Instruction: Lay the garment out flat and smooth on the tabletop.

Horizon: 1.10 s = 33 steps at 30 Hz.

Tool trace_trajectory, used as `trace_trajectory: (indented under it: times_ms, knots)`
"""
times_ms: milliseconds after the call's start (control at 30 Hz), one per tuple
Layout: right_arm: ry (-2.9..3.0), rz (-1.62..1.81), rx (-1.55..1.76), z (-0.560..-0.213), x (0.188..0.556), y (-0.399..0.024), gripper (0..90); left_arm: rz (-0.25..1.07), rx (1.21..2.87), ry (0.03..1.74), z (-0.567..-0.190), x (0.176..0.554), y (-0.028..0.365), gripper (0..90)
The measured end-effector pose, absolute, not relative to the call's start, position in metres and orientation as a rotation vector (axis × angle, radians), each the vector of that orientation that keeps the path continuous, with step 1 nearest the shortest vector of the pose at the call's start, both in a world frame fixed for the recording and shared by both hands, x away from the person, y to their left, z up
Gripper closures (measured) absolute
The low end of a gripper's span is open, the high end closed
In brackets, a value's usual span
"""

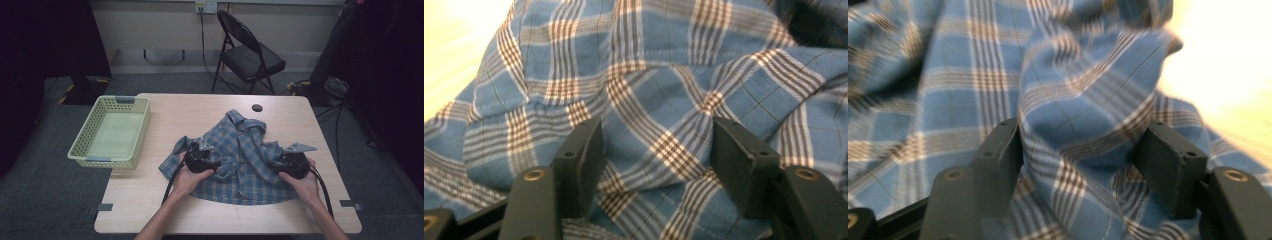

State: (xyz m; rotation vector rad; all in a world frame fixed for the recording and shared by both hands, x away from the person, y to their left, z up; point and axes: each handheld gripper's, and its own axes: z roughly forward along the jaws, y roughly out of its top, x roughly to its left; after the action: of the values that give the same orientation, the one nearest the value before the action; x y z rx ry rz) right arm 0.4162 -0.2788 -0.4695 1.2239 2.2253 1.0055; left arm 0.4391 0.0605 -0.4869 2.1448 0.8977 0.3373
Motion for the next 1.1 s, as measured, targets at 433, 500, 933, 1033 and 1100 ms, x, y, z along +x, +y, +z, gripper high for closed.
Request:
trace_trajectory:
  times_ms: [433,500,933,1033,1100]
  knots:
    - [2.269,0.94,1.238,-0.487,0.407,-0.274,39.9,0.34,2.175,0.886,-0.489,0.427,0.062,48.6]
    - [2.257,0.955,1.243,-0.488,0.403,-0.274,40.0,0.341,2.177,0.881,-0.489,0.426,0.062,49.2]
    - [2.25,0.95,1.215,-0.49,0.366,-0.271,40.3,0.33,2.194,0.848,-0.489,0.387,0.064,51.5]
    - [2.272,0.944,1.216,-0.488,0.352,-0.269,40.3,0.312,2.208,0.832,-0.487,0.371,0.068,52.3]
    - [2.294,0.928,1.213,-0.486,0.346,-0.267,40.6,0.3,2.211,0.824,-0.487,0.364,0.07,53.2]
